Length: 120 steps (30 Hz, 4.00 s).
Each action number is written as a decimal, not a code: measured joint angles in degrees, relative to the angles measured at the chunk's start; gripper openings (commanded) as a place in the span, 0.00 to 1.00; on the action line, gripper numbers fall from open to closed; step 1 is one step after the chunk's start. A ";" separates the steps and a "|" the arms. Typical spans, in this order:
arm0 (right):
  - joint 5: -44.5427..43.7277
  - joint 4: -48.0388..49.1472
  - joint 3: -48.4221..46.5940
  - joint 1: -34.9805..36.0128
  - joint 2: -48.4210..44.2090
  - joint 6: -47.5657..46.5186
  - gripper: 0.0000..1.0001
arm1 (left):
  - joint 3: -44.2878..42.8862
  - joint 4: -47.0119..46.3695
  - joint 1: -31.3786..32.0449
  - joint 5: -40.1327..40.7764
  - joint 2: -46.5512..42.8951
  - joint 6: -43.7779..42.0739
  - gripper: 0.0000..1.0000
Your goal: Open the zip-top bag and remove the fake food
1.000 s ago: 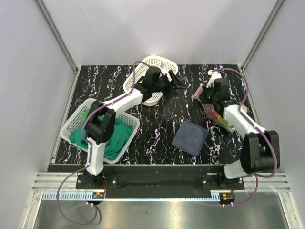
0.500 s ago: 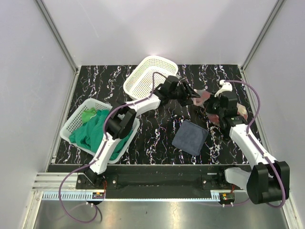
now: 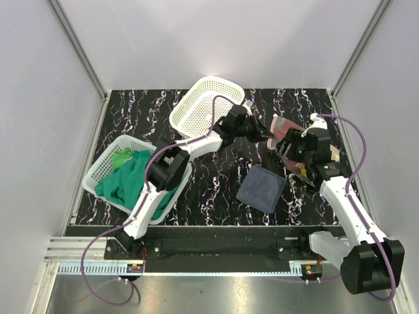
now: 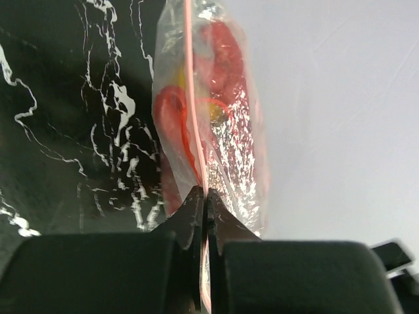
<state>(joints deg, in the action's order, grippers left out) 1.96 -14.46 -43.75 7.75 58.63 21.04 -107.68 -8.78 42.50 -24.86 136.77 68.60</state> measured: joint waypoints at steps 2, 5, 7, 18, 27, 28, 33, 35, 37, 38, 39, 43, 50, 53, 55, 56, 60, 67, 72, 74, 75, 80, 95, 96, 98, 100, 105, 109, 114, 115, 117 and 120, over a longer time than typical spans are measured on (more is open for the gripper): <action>-2.27 -3.61 -3.10 0.02 0.44 0.74 0.88 | 0.00 0.44 0.26 0.17 -0.02 -2.95 0.00; -5.01 -7.56 -10.49 0.00 3.04 1.44 0.90 | 0.00 2.16 0.85 0.37 -0.35 -7.65 0.00; -6.97 -9.70 -16.74 0.00 6.40 1.88 0.93 | -0.07 3.23 1.29 0.57 -0.81 -10.38 0.00; -11.37 -21.46 -40.98 -2.21 27.61 3.39 0.74 | -2.19 4.76 4.11 1.20 -3.67 -21.27 0.00; -6.67 -26.29 -45.99 -4.04 33.51 3.65 0.56 | -4.20 5.49 4.85 1.57 -5.97 -28.20 0.00; -5.97 -26.49 -45.99 -4.04 33.68 3.72 0.55 | -4.68 5.68 4.90 1.57 -5.97 -28.55 0.00; -2.38 -27.21 -46.03 -4.00 34.84 4.50 0.55 | -6.69 6.82 5.14 1.51 -5.97 -29.62 0.00; -1.95 -27.19 -46.03 -3.98 35.63 4.70 0.54 | -7.50 7.30 5.25 1.51 -5.97 -29.94 0.00; -1.79 -27.19 -46.03 -3.98 36.63 4.79 0.52 | -8.24 7.87 5.42 1.53 -5.97 -30.51 0.00; -1.79 -27.19 -46.03 -4.00 37.00 4.79 0.43 | -8.55 8.24 5.55 1.55 -5.97 -30.82 0.00; -1.81 -27.19 -46.03 -3.98 37.55 4.83 0.38 | -8.70 8.57 5.64 1.55 -5.97 -31.15 0.00; -1.86 -27.12 -46.03 -4.00 38.16 5.07 0.13 | -8.87 9.92 5.84 1.62 -5.97 -32.04 0.00; -2.86 -26.18 -45.31 -3.82 37.66 5.11 0.00 | -8.87 11.06 6.10 4.42 -5.97 -34.40 0.45; -2.80 -25.97 -43.98 -3.82 36.24 5.57 0.00 | -9.44 12.17 6.21 6.38 -5.95 -35.52 0.60; -2.84 -25.92 -42.97 -3.72 34.71 6.08 0.00 | -10.97 12.76 6.19 7.43 -5.53 -36.04 0.59; -3.10 -25.73 -42.56 -3.74 33.88 6.58 0.00 | -11.85 13.16 6.19 7.48 -5.33 -36.44 0.58; -4.81 -24.52 -41.77 -4.28 31.23 8.09 0.00 | -15.37 13.33 6.38 7.19 -3.80 -37.00 0.36; -5.97 -24.41 -41.27 -4.17 29.59 9.49 0.08 | -17.22 12.11 6.73 6.29 -2.60 -36.68 0.09; -6.05 -24.41 -41.31 -4.11 29.59 9.70 0.67 | -17.20 11.37 6.84 5.27 -2.56 -37.35 0.00; -6.25 -24.59 -41.57 -4.52 29.59 9.44 0.77 | -16.61 11.15 6.62 5.38 -2.56 -38.16 0.00; -5.75 -24.92 -42.10 -5.25 29.59 8.81 0.81 | -15.85 10.64 6.51 5.20 -2.56 -38.75 0.00; -1.29 -25.35 -44.89 -11.78 29.62 6.47 0.92 | -13.16 8.24 5.29 2.47 -2.56 -40.59 0.00; 8.70 -25.81 -52.48 -18.62 34.99 7.23 0.92 | -7.04 -2.03 3.32 -7.30 -3.10 -44.65 0.00; 9.27 -25.79 -52.59 -18.62 34.95 6.69 0.93 | -7.04 -2.29 3.39 -7.76 -3.34 -44.78 0.00; 10.10 -25.66 -52.61 -18.62 34.88 4.87 0.94 | -7.04 -2.62 3.54 -8.35 -3.74 -44.76 0.00; 11.28 -25.62 -52.61 -18.62 34.93 2.43 0.95 | -7.04 -2.82 3.56 -8.83 -4.28 -44.11 0.00; 13.81 -22.82 -52.57 -19.30 34.93 -4.42 0.97 | -8.09 -2.49 3.34 -9.97 -4.92 -39.34 0.00; 18.05 -17.70 -50.60 -20.70 34.56 -8.00 0.99 | -12.98 -1.49 1.60 -12.24 -4.22 -34.25 0.00; 25.55 -11.58 -47.34 -21.38 34.12 -11.91 1.00 | -21.55 -1.38 -2.29 -16.02 -1.49 -27.76 0.00; 27.80 -9.97 -46.42 -21.38 33.99 -12.87 1.00 | -22.56 -1.44 -3.08 -16.87 -1.03 -26.69 0.00; 32.54 -6.34 -44.24 -21.49 33.64 -14.51 1.00 | -22.91 -1.64 -4.42 -18.12 -0.79 -25.05 0.00; 38.97 1.01 -39.52 -21.77 32.54 -15.45 1.00 | -22.91 -1.49 -6.64 -20.83 -0.52 -23.41 0.00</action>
<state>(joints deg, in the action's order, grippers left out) 40.93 -13.45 -83.26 -14.02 91.18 5.58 -130.58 -10.26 35.86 -45.69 136.25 45.19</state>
